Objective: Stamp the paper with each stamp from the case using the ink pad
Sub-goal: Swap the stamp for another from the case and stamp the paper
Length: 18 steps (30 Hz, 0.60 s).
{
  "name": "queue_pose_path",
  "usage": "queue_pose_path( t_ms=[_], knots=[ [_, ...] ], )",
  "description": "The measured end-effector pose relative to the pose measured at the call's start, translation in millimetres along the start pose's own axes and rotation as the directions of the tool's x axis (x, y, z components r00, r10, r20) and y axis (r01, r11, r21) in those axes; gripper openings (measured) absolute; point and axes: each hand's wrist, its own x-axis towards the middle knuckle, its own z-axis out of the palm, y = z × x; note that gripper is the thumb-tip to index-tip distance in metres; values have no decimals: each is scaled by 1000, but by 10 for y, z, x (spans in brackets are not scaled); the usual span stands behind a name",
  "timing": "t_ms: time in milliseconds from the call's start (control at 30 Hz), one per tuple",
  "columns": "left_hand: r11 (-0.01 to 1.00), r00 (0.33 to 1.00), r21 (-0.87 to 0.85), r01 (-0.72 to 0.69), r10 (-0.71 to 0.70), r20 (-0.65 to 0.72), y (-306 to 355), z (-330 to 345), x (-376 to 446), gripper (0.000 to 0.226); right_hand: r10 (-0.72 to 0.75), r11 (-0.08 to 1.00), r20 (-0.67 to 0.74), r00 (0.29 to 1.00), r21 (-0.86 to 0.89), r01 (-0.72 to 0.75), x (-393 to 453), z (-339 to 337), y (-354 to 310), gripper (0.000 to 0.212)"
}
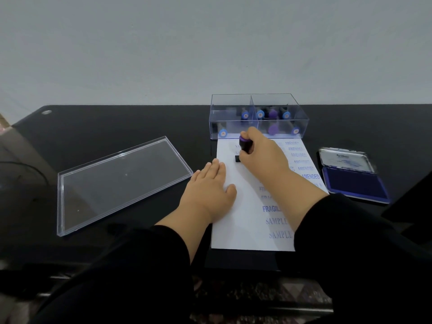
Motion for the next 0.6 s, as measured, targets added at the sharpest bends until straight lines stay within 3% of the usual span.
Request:
queue_pose_path(
  t_ms=[600],
  knots=[
    [1000,1000,-7,-2,2,-12,8,9,5,60,-26,999,-16,1000,31,26,-53,-4,5,25]
  ],
)
